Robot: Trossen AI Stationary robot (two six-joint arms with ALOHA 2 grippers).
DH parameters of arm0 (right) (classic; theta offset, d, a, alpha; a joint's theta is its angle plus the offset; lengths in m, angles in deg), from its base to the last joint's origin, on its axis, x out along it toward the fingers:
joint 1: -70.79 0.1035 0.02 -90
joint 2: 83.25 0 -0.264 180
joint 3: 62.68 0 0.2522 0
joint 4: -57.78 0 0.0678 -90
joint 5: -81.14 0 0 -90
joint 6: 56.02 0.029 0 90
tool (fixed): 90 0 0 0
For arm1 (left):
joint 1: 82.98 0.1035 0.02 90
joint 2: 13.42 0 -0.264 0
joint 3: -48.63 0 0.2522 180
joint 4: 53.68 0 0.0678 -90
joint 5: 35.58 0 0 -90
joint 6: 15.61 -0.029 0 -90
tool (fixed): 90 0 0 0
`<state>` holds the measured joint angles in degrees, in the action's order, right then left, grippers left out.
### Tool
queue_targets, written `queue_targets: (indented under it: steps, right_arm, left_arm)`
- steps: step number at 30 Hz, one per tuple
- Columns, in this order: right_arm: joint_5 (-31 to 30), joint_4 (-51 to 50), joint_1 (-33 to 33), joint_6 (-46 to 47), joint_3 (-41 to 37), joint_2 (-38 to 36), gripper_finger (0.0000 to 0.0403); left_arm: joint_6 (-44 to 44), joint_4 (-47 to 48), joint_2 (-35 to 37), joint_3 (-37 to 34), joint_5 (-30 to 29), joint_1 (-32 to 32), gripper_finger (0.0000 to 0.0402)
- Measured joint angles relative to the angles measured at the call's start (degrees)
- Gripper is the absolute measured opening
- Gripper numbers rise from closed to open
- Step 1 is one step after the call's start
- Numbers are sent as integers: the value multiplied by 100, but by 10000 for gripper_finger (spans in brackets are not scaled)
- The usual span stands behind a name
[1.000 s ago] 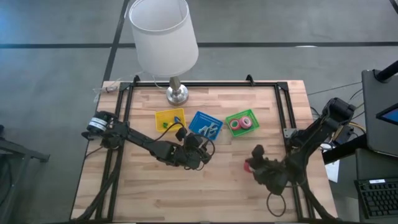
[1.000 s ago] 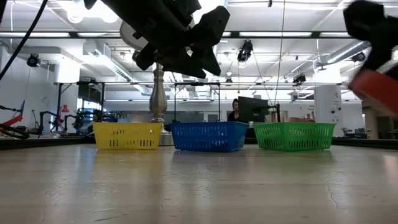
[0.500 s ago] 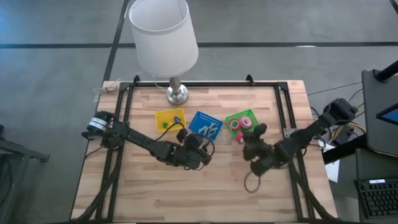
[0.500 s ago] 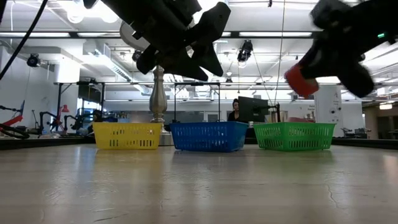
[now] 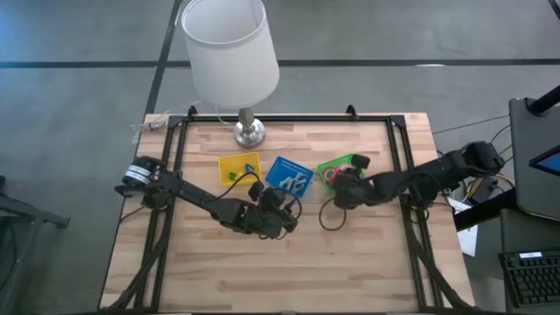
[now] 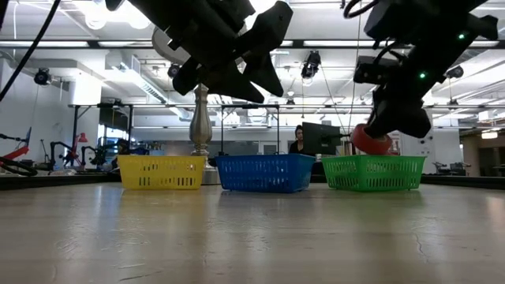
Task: Pick and place Stapler, Stapler remover, tape
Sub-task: Put the red tape into the green bin
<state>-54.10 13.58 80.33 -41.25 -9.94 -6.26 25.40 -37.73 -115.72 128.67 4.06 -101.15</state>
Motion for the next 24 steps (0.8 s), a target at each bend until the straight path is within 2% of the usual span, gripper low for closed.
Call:
queue_targets:
  steps: [11,24]
  right_arm:
    - [30,509,-308,-126,0,0,61]
    - [34,535,-308,224,-71,0,135]
  left_arm:
    - [114,0,0,0,-1,2,177]
    - [119,17,0,1,-1,-5,177]
